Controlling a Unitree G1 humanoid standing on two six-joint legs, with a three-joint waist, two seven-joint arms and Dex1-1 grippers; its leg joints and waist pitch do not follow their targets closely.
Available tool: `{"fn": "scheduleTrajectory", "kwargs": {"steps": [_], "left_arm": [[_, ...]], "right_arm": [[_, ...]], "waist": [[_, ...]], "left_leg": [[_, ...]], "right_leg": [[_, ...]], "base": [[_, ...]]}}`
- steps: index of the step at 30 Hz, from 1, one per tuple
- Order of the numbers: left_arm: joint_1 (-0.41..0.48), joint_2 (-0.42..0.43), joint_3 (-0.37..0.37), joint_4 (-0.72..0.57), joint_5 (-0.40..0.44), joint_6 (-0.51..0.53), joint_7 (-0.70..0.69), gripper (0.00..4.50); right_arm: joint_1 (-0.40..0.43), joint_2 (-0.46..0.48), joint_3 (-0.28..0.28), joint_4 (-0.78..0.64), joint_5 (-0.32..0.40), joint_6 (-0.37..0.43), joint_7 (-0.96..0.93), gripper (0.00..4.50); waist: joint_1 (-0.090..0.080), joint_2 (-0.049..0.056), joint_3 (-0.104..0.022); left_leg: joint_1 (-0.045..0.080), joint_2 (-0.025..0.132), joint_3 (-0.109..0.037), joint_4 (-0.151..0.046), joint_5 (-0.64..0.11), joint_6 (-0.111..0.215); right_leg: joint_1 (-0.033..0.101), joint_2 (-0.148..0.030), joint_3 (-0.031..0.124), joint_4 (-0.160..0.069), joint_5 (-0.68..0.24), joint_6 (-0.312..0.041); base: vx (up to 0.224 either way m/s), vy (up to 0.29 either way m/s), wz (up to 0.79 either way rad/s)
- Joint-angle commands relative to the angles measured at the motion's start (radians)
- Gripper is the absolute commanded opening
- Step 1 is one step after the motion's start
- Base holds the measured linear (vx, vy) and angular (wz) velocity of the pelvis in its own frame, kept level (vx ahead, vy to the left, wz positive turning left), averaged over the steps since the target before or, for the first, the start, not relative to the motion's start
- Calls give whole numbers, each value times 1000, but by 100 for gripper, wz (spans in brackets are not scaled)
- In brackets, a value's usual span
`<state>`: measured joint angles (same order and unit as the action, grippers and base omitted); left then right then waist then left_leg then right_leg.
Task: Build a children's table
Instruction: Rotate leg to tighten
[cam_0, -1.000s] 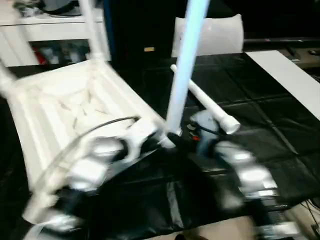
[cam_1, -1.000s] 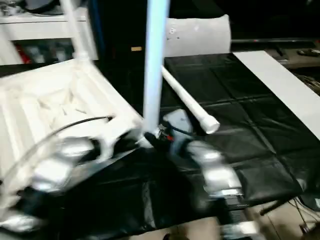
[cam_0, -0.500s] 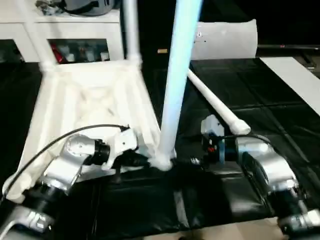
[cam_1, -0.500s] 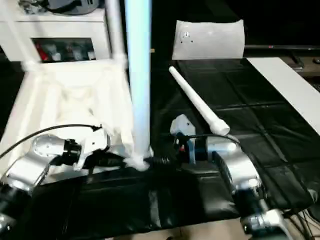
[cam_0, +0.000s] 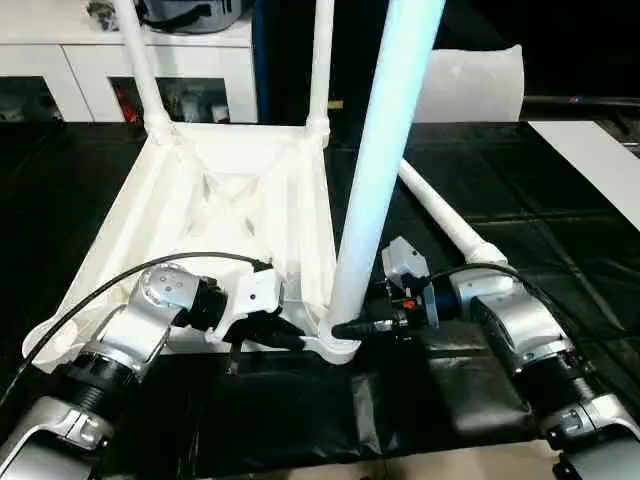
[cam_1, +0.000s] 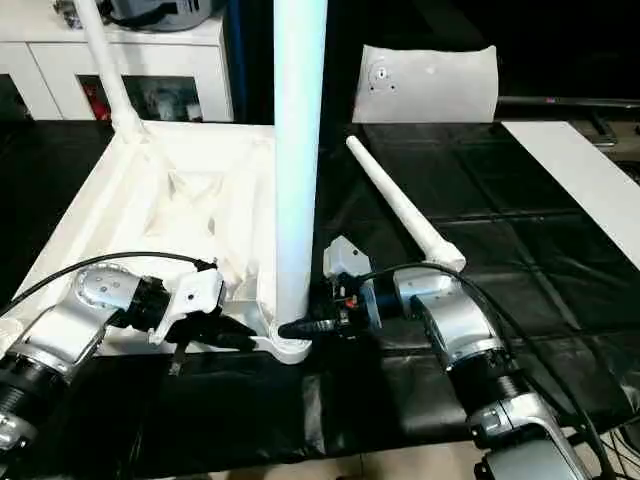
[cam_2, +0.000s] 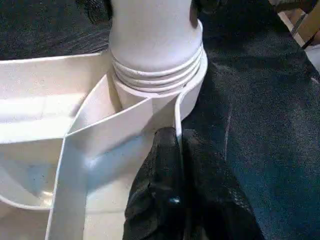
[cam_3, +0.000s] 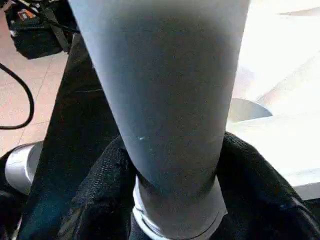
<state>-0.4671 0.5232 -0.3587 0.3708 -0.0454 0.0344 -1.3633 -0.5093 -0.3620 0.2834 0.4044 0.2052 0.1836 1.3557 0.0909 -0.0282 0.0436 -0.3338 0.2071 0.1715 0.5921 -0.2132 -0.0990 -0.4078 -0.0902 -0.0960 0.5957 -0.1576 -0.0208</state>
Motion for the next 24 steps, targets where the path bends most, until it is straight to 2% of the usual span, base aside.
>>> {"fn": "scheduleTrajectory", "kwargs": {"steps": [1, 6, 8, 10, 12, 13, 14, 15, 17, 18, 19, 21, 23, 24], "left_arm": [[-14, -7, -31, 0, 11, -20, -32, 0], [-2, -28, -5, -19, -2, 24, 26, 0], [6, -50, 13, -36, 1, 61, 92, 0], [17, -73, 30, -62, 7, 113, 163, 0], [24, -91, 43, -78, 3, 149, 203, 0], [31, -112, 58, -101, -5, 187, 241, 0], [41, -148, 75, -138, -6, 254, 310, 0], [45, -167, 82, -153, 0, 285, 344, 0], [48, -208, 98, -176, 9, 345, 420, 0], [49, -212, 99, -178, 9, 351, 427, 0], [50, -251, 115, -197, 15, 405, 495, 0], [47, -313, 138, -218, 31, 471, 600, 0], [43, -345, 146, -227, 45, 500, 655, 0], [39, -360, 144, -227, 56, 506, 680, 0]], "right_arm": [[-13, -7, 0, 2, 10, -4, 14, 206], [19, 4, -14, -54, 48, 58, -1, 195], [48, 28, -31, -92, 57, 82, -56, 195], [74, 66, -45, -114, 41, 88, -152, 195], [84, 91, -52, -122, 27, 107, -219, 195], [93, 121, -61, -131, 15, 128, -289, 195], [103, 182, -83, -143, 9, 183, -406, 195], [105, 212, -93, -148, 8, 208, -457, 195], [107, 265, -101, -158, -6, 249, -551, 195], [107, 269, -101, -159, -8, 252, -558, 195], [107, 310, -99, -166, -30, 277, -629, 195], [98, 378, -102, -156, -64, 321, -750, 195], [93, 411, -107, -149, -75, 345, -805, 195], [88, 426, -107, -142, -86, 351, -832, 195]], "waist": [[-6, 4, -58], [-5, 4, -58], [-4, 3, -58], [-6, 1, -56], [-13, 0, -53], [-14, 5, -52], [-21, 1, -50], [-32, 3, -49], [-52, 0, -51], [-65, 0, -50], [-71, 5, -52], [-84, 1, -53], [-89, 3, -54], [-91, 1, -54]], "left_leg": [[-6, 26, 2, -75, -169, 30], [-5, 27, 2, -74, -163, 31], [-5, 27, 2, -75, -168, 28], [-7, 27, 1, -77, -177, 21], [-7, 24, -1, -80, -200, 8], [-7, 22, -2, -79, -205, 5], [-7, 19, -3, -80, -222, 0], [-11, 20, -6, -82, -221, -12], [-15, 15, -11, -81, -235, -12], [-21, 14, -12, -81, -230, -8], [-17, 14, -10, -77, -230, -3], [-18, 13, -9, -76, -220, 0], [-19, 11, -10, -75, -208, 8], [-20, 11, -9, -75, -203, 15]], "right_leg": [[56, -53, 53, -62, -295, -184], [56, -52, 54, -60, -282, -188], [55, -53, 54, -62, -293, -185], [56, -55, 55, -64, -320, -172], [55, -54, 52, -73, -399, -142], [53, -53, 51, -76, -415, -135], [51, -53, 49, -83, -465, -116], [54, -52, 48, -83, -482, -103], [55, -51, 42, -90, -523, -78], [55, -50, 41, -91, -517, -75], [51, -49, 43, -92, -505, -79], [49, -46, 44, -90, -480, -94], [50, -46, 44, -90, -465, -98], [50, -44, 45, -88, -445, -103]], "base": [[0, 0, 0], [0, 0, 0], [0, 0, 0], [0, 0, 0], [0, 0, 0], [0, 0, 0], [0, 0, 0], [0, 0, 0], [0, 0, 0], [0, 0, 0], [0, 0, 0], [0, 0, 0], [0, 0, 0], [0, 0, 0]]}}
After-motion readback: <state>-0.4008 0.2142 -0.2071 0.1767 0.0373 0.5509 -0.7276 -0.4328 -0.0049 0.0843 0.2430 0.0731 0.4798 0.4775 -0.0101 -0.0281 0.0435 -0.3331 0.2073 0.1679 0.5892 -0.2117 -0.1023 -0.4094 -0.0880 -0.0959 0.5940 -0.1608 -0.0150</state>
